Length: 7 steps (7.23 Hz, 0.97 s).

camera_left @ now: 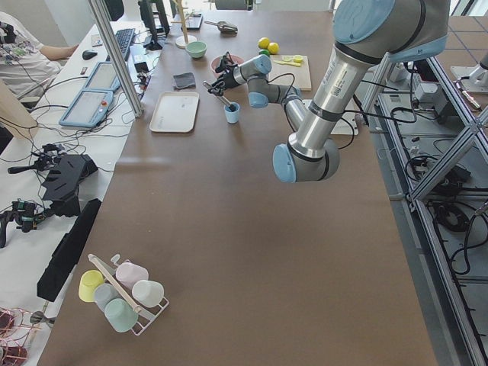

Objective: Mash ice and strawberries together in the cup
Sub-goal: 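Lower the muddler into the cup and press down on the contents, then lift the muddler out of the cup with the left gripper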

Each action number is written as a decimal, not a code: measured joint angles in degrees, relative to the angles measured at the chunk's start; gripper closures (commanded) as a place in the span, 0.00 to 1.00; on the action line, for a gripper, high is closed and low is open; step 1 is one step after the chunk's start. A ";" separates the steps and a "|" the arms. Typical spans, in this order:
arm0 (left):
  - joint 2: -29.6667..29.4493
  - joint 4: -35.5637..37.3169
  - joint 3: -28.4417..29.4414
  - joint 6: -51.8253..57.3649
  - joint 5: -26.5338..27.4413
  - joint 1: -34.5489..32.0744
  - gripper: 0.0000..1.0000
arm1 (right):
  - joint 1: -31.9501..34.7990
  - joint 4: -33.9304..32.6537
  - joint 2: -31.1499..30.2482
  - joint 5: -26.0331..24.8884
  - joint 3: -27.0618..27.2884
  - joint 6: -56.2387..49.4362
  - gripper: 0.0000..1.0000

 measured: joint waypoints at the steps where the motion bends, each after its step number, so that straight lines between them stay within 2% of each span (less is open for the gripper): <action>1: -0.25 -0.01 0.22 -0.08 -0.07 -0.07 1.00 | 0.00 0.00 0.00 -0.05 -0.06 0.00 0.01; 3: -1.86 0.60 -1.04 0.46 -1.27 -1.87 1.00 | 0.00 0.00 0.00 -0.08 -0.20 0.06 0.01; 4: -2.14 0.83 -2.20 0.92 -3.58 -3.82 1.00 | 0.00 0.00 0.00 -0.13 -0.25 0.08 0.01; 7: 1.41 0.42 -4.22 1.62 -17.37 -14.97 1.00 | 0.00 0.00 0.24 -0.08 -0.10 0.48 0.01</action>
